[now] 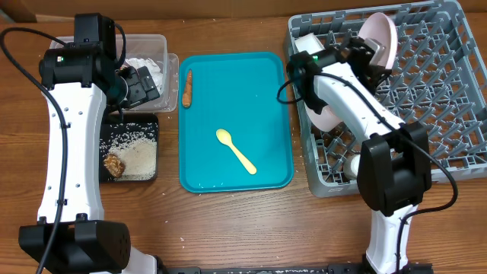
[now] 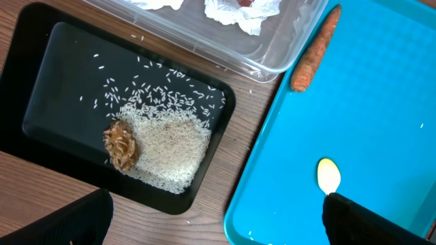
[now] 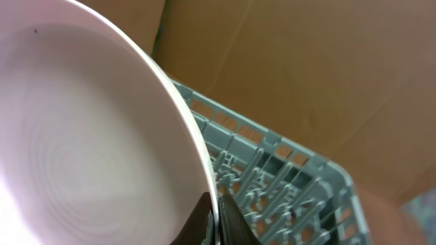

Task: Sort waste into correct bins and load items into the dishwasher
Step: 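Lift the white plate and stand it in the dish rack, then lower the right gripper onto the yellow spoon and grasp it, then lift the yellow spoon and lay it in the dish rack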

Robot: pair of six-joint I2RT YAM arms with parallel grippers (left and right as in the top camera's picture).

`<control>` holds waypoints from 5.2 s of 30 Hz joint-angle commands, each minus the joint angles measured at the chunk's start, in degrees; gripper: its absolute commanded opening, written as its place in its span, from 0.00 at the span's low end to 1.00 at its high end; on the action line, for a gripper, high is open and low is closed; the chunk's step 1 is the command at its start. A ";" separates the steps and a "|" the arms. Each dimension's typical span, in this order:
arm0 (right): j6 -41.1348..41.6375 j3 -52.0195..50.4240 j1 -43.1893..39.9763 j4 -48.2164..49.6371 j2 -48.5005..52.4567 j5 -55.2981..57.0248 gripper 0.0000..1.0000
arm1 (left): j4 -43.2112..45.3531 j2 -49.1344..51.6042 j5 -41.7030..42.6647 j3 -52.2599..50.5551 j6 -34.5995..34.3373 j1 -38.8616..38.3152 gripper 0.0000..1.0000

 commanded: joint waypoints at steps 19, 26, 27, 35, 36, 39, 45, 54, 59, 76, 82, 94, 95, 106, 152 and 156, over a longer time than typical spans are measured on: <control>-44.63 3.89 -1.31 24.04 -3.39 -30.62 0.76 | 0.15 0.46 -0.72 0.37 -0.11 0.09 1.00; -62.62 13.07 -0.76 22.43 -12.24 -55.25 0.95 | 0.17 0.46 -0.72 0.37 -0.11 0.09 1.00; -65.02 14.10 -0.33 21.40 -13.66 -61.72 1.00 | 0.17 0.48 -0.72 0.37 -0.11 0.09 1.00; -66.40 11.47 6.67 16.26 -15.10 -89.81 1.00 | 0.15 0.46 -0.72 0.37 -0.11 0.07 1.00; -67.82 9.70 8.50 17.18 -14.75 -89.74 1.00 | 0.17 0.46 -0.72 0.37 -0.11 0.07 1.00; -68.94 3.65 14.12 21.57 -13.09 -88.19 0.99 | 0.15 0.48 -0.72 0.37 -0.11 0.07 1.00; -68.98 -4.42 20.65 31.10 -7.76 -86.38 0.86 | 0.20 0.48 -0.72 0.37 -0.11 0.09 1.00; -71.04 -5.11 21.75 39.30 1.20 -92.59 0.79 | 0.20 0.48 -0.72 0.37 -0.11 0.09 1.00; -69.09 -5.18 21.24 41.09 3.15 -94.31 0.77 | 0.20 0.48 -0.72 0.37 -0.11 0.09 1.00; -59.54 -5.20 20.17 39.30 7.72 -99.10 0.36 | 0.20 0.48 -0.72 0.37 -0.11 0.09 1.00; -53.99 -5.95 20.28 38.23 7.78 -99.86 0.28 | 0.20 0.48 -0.72 0.37 -0.11 0.09 1.00; -46.75 -6.71 20.57 37.92 7.78 -99.47 0.04 | 0.20 0.48 -0.72 0.37 -0.11 0.09 1.00; -46.16 -6.71 20.55 37.90 7.78 -98.79 0.04 | 0.20 0.48 -0.72 0.37 -0.11 0.09 1.00; -59.54 -0.31 20.33 37.09 7.19 -95.95 0.26 | 0.20 0.48 -0.72 0.37 -0.11 0.09 1.00; -62.93 4.83 28.37 41.55 14.88 -84.06 0.35 | 0.20 0.48 -0.72 0.37 -0.11 0.09 1.00; -61.70 4.83 27.74 40.65 14.88 -84.87 0.25 | 0.20 0.48 -0.72 0.37 -0.11 0.09 1.00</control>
